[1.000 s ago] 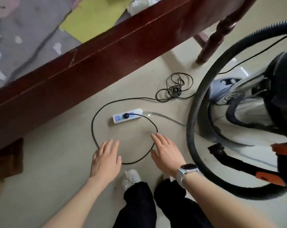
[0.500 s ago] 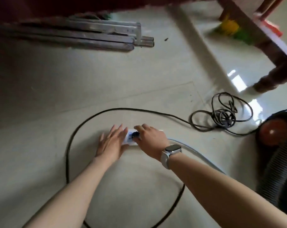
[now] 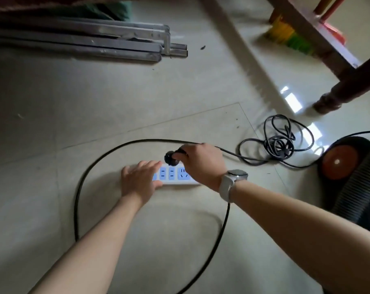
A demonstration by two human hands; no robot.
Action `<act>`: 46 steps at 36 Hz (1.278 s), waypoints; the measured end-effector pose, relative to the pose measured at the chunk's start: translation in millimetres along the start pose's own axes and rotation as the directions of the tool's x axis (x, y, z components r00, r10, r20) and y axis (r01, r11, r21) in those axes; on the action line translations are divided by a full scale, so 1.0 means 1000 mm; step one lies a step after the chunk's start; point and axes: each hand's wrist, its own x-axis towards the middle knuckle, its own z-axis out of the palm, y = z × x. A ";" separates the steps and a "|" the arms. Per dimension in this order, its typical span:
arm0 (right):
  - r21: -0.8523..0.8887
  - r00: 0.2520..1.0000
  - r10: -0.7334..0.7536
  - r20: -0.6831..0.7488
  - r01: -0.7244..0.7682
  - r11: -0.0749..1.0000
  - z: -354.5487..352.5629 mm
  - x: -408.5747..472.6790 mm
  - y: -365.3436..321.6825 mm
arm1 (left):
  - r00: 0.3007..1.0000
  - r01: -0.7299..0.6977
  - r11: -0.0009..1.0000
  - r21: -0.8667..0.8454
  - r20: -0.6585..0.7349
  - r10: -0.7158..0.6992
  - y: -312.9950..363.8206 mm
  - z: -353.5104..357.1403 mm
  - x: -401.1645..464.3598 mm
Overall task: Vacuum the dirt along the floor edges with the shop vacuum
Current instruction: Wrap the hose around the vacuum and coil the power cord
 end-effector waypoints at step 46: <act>0.453 0.961 0.212 -0.178 -0.111 0.885 -0.608 -0.331 -0.114 | 0.787 -0.609 0.686 -0.398 -0.195 0.585 0.349 -0.625 -0.274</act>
